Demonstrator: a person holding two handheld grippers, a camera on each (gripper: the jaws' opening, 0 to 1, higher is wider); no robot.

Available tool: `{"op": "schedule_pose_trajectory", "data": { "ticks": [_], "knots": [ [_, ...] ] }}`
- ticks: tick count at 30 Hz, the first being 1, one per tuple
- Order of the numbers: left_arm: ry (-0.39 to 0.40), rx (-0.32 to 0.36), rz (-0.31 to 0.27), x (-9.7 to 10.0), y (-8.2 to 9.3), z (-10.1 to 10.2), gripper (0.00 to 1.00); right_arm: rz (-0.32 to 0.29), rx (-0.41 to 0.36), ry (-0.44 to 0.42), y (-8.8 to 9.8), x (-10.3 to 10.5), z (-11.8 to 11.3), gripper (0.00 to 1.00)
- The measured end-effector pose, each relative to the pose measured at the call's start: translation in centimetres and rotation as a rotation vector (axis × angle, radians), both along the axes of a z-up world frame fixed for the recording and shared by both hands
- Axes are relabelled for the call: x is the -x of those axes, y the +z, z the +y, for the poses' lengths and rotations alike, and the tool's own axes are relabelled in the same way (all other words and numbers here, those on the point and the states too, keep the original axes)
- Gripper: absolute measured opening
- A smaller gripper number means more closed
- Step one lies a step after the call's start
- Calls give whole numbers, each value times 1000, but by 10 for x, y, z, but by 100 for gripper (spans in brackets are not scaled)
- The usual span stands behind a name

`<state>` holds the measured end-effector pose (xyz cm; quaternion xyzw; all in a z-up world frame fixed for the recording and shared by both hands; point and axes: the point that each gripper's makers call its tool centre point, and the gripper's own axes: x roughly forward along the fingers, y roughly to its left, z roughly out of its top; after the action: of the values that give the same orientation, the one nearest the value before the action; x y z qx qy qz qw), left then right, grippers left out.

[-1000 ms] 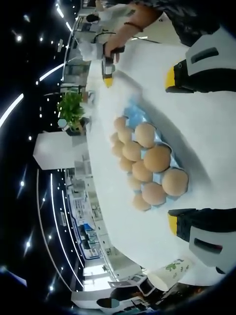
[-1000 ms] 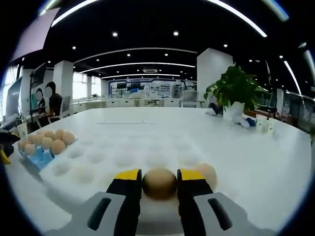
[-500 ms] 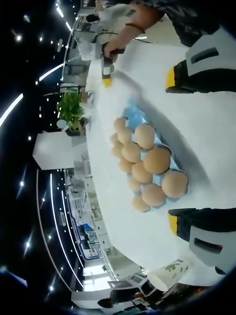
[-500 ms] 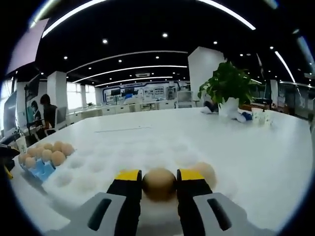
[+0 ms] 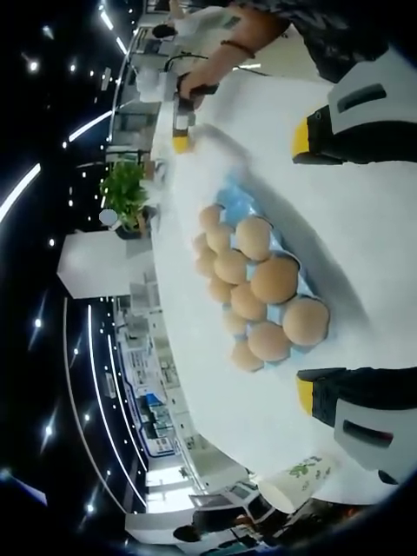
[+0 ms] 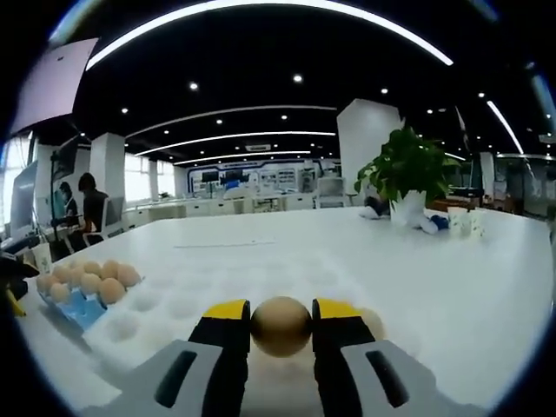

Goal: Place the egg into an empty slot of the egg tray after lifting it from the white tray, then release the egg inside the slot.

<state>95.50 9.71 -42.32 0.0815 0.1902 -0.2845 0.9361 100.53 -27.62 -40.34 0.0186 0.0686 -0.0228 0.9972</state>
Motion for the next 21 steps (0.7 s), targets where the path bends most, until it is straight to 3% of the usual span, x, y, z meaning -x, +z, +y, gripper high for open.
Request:
{"op": "schedule_pose_trajectory", "data": {
  "ticks": [21],
  "knots": [
    [-3, 7, -3, 1, 1, -1, 100, -3, 9, 127, 7, -3, 46, 29]
  ]
}}
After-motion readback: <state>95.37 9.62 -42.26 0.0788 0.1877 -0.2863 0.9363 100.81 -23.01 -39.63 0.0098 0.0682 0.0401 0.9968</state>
